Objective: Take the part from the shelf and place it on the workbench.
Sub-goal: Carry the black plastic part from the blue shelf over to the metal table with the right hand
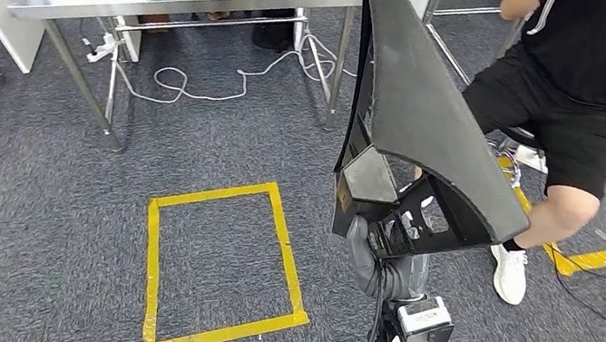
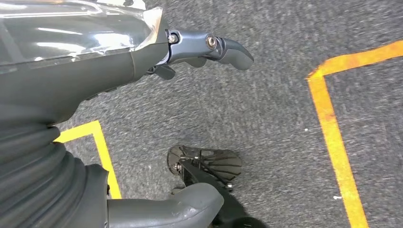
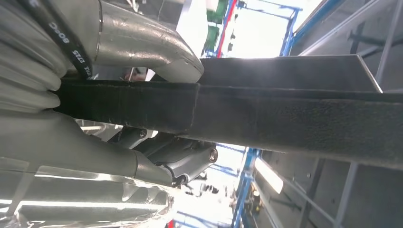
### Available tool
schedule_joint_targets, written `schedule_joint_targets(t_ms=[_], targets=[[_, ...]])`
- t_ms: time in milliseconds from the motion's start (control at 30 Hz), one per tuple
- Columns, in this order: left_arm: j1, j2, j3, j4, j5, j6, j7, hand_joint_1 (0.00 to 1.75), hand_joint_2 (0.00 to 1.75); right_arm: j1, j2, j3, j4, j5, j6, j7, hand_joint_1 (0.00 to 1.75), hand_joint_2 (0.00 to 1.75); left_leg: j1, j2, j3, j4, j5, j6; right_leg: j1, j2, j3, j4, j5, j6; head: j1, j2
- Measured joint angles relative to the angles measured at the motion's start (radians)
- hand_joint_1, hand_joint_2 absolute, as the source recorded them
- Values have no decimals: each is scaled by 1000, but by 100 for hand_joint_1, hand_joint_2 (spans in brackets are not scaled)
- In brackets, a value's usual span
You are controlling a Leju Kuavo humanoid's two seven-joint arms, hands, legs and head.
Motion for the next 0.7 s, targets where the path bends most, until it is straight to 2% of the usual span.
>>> schedule_joint_targets(t_ms=[33,67,133,167,200,267,300,333,367,400,433,467,500,533,600,633,667,700], targets=[[1,0,0,0,0,0,0,0,175,0,0,0,0,0,0,0,175,175,0,3,12,-30,25,2,1,-10,2,0,-2,-1,0,0],[1,0,0,0,1,1,0,0,175,0,1,0,0,0,0,0,175,175,-1,12,44,-95,62,7,2,-19,6,0,-5,-1,0,0],[-1,1,0,0,1,2,0,0,175,-1,3,0,0,0,0,0,175,175,-9,51,114,-233,115,19,7,-35,13,0,-11,4,1,0],[-2,1,0,0,1,2,0,0,175,-1,4,0,0,0,0,0,175,175,-13,64,134,-272,125,24,10,-42,15,-1,-14,8,1,0],[-3,1,0,0,1,2,-1,0,175,-1,4,0,0,-1,0,0,175,175,-18,68,139,-285,124,28,12,-50,17,-2,-16,12,1,0],[-3,1,0,0,1,2,-1,0,175,-2,5,0,0,-1,0,0,175,175,-18,45,142,-293,128,36,15,-66,22,-6,-20,22,0,0],[-2,1,0,0,1,3,-1,0,175,-2,5,0,0,-1,0,0,175,175,-16,34,149,-302,132,41,16,-60,24,-1,-26,26,2,0],[-2,0,0,0,1,3,-1,0,175,-3,6,0,0,-1,-1,-1,175,175,-13,24,155,-311,137,48,16,-41,17,22,-40,27,2,0],[-3,0,0,0,1,3,-1,0,175,-3,5,0,0,-1,-1,-1,175,175,-9,13,162,-319,142,53,16,-15,-4,68,-62,25,6,0],[-4,-1,0,0,1,2,-1,0,175,-2,4,0,1,-1,-1,-2,175,175,-8,1,163,-321,144,56,13,12,-35,135,-91,20,9,0],[-5,-1,0,0,1,2,-1,0,175,-1,3,0,2,-1,-1,-2,175,175,-8,-12,162,-321,144,57,11,28,-74,209,-117,17,10,0],[-5,-1,0,0,1,2,-1,0,175,2,2,0,3,-1,-1,-2,175,175,-8,-26,162,-320,144,57,10,34,-108,267,-134,19,13,0],[-4,-1,0,0,1,2,-1,0,175,3,1,0,4,-1,-1,-2,175,175,-8,-40,162,-320,144,57,9,36,-127,291,-135,25,12,0],[-3,-1,0,0,1,2,-1,0,175,4,0,0,4,-1,-1,-2,175,175,-8,-53,162,-319,144,56,8,38,-125,272,-116,34,12,0],[-2,-2,0,0,1,2,-1,0,175,3,0,0,4,-1,-2,-2,175,175,-7,-75,165,-317,141,52,4,41,-71,135,-46,52,13,0],[-2,-3,0,0,1,2,-1,0,175,2,0,0,4,-2,-3,-2,175,175,-9,-83,166,-313,137,47,3,45,-43,65,-15,55,13,0],[-1,-3,0,0,1,3,-1,0,175,1,0,0,4,-2,-5,-1,175,175,-11,-89,165,-309,133,43,0,47,-23,15,6,52,13,0],[0,-3,0,0,1,3,-1,0,175,0,0,0,4,-4,-10,1,175,175,-13,-92,163,-305,130,44,-1,49,-13,-8,16,47,13,0]])
